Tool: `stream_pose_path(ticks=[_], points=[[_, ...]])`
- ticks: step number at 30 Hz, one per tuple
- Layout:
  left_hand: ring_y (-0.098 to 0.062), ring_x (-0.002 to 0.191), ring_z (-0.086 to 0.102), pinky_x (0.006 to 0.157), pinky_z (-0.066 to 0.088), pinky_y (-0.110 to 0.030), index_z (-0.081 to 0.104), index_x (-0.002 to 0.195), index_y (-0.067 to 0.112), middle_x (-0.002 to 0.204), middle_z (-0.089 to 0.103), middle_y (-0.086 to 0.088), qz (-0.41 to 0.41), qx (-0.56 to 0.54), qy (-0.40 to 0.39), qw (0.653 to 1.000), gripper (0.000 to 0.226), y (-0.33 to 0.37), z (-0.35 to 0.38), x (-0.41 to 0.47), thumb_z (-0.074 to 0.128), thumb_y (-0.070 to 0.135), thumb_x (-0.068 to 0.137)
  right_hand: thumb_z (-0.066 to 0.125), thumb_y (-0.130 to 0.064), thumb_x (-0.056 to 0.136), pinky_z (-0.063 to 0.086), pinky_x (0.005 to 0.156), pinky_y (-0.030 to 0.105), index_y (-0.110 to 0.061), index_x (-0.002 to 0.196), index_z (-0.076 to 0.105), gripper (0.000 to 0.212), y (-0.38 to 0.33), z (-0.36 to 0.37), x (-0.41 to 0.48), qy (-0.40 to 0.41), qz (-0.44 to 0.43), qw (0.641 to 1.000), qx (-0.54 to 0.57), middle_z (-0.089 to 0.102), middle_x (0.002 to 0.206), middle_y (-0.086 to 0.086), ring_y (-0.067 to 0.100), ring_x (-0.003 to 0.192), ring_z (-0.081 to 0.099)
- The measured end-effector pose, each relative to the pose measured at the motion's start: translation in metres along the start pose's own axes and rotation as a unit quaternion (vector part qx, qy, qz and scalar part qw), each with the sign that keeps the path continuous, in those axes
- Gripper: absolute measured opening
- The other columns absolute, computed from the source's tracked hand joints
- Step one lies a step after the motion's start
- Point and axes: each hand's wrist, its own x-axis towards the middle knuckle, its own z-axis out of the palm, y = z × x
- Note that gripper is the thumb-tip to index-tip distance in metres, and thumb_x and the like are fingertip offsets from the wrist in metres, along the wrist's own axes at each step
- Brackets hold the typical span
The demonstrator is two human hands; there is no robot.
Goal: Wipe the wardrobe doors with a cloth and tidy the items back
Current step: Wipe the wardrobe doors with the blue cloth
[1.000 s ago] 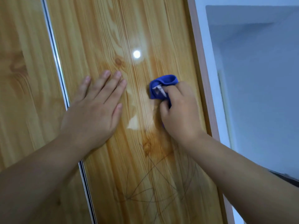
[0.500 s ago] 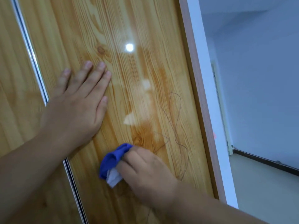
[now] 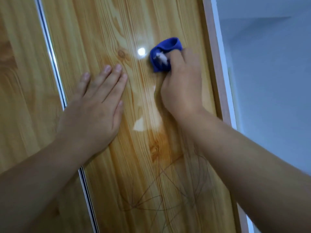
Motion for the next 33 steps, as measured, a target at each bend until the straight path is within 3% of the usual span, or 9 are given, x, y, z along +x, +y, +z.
stream_pose_path(ticks=[5, 9, 14, 17, 20, 25, 29, 31, 33], points=[[-0.031, 0.157, 0.029, 0.127, 0.021, -0.056, 0.035, 0.16, 0.003, 0.168, 0.033, -0.015, 0.001, 0.0, 0.009, 1.0, 0.056, 0.0, 0.001, 0.0, 0.033, 0.022, 0.108, 0.047, -0.005, 0.092, 0.042, 0.081, 0.039, -0.005, 0.111, 0.065, 0.026, -0.04, -0.003, -0.119, -0.083, -0.082, 0.992, 0.039, 0.055, 0.1, 0.012, 0.029, 0.091, 0.049], [-0.03, 0.157, 0.03, 0.127, 0.02, -0.055, 0.038, 0.159, 0.005, 0.167, 0.035, -0.014, -0.001, -0.002, 0.011, 1.0, 0.054, -0.001, 0.001, 0.0, 0.032, 0.024, 0.109, 0.04, -0.011, 0.102, 0.049, 0.087, 0.04, -0.008, 0.116, 0.067, 0.03, -0.051, -0.02, -0.198, -0.173, -0.143, 0.973, 0.06, 0.06, 0.107, 0.009, 0.031, 0.102, 0.058], [-0.03, 0.157, 0.03, 0.128, 0.018, -0.055, 0.038, 0.159, 0.006, 0.168, 0.034, -0.013, 0.001, -0.009, 0.015, 1.0, 0.056, 0.0, 0.001, 0.0, 0.032, 0.031, 0.109, 0.04, -0.014, 0.107, 0.05, 0.09, 0.037, -0.011, 0.117, 0.069, 0.031, -0.028, -0.039, -0.193, -0.223, -0.224, 0.948, 0.043, 0.066, 0.118, 0.006, 0.025, 0.113, 0.061], [-0.03, 0.157, 0.03, 0.128, 0.017, -0.055, 0.037, 0.159, 0.006, 0.168, 0.034, -0.014, -0.001, -0.011, 0.016, 1.0, 0.057, 0.001, 0.001, 0.0, 0.031, 0.033, 0.109, 0.051, -0.011, 0.105, 0.05, 0.094, 0.041, -0.008, 0.116, 0.072, 0.024, -0.002, -0.044, -0.162, -0.211, -0.258, 0.942, 0.022, 0.068, 0.119, 0.01, 0.028, 0.111, 0.064], [-0.031, 0.157, 0.03, 0.127, 0.018, -0.054, 0.037, 0.16, 0.006, 0.168, 0.034, -0.014, 0.0, -0.006, 0.012, 1.0, 0.057, 0.0, 0.0, -0.001, 0.031, 0.032, 0.109, 0.062, -0.011, 0.097, 0.05, 0.092, 0.043, -0.004, 0.107, 0.074, 0.017, 0.023, -0.046, -0.118, -0.173, -0.234, 0.957, -0.01, 0.07, 0.113, 0.014, 0.032, 0.104, 0.066], [-0.03, 0.157, 0.028, 0.128, 0.017, -0.055, 0.035, 0.161, 0.007, 0.168, 0.034, -0.014, -0.001, -0.008, 0.003, 1.0, 0.058, 0.0, -0.001, -0.001, 0.031, 0.034, 0.109, 0.053, -0.009, 0.094, 0.045, 0.077, 0.04, -0.005, 0.089, 0.071, 0.019, 0.049, -0.04, -0.04, -0.104, -0.179, 0.976, -0.071, 0.069, 0.094, 0.012, 0.035, 0.088, 0.065], [-0.03, 0.158, 0.027, 0.128, 0.016, -0.055, 0.034, 0.161, 0.008, 0.168, 0.033, -0.013, 0.006, -0.01, 0.006, 1.0, 0.058, -0.001, 0.001, -0.001, 0.031, 0.035, 0.109, 0.04, -0.002, 0.096, 0.048, 0.101, 0.043, 0.002, 0.13, 0.064, 0.041, 0.052, -0.032, -0.035, -0.091, -0.079, 0.989, -0.08, 0.065, 0.132, 0.015, 0.032, 0.12, 0.06], [-0.031, 0.157, 0.028, 0.128, 0.016, -0.054, 0.035, 0.161, 0.008, 0.168, 0.033, -0.014, 0.011, -0.005, 0.018, 1.0, 0.058, -0.002, 0.004, -0.002, 0.031, 0.034, 0.109, 0.03, -0.003, 0.096, 0.04, 0.114, 0.042, 0.002, 0.139, 0.057, 0.051, 0.045, -0.033, -0.056, -0.114, 0.0, 0.993, -0.037, 0.055, 0.144, 0.013, 0.028, 0.134, 0.051], [-0.031, 0.157, 0.029, 0.127, 0.015, -0.054, 0.036, 0.16, 0.008, 0.168, 0.034, -0.014, 0.013, -0.007, 0.029, 0.999, 0.057, -0.003, 0.007, -0.003, 0.031, 0.034, 0.11, 0.03, 0.0, 0.096, 0.039, 0.114, 0.045, 0.002, 0.137, 0.056, 0.049, 0.037, -0.038, -0.086, -0.134, 0.043, 0.99, 0.015, 0.054, 0.142, 0.013, 0.026, 0.134, 0.049]])
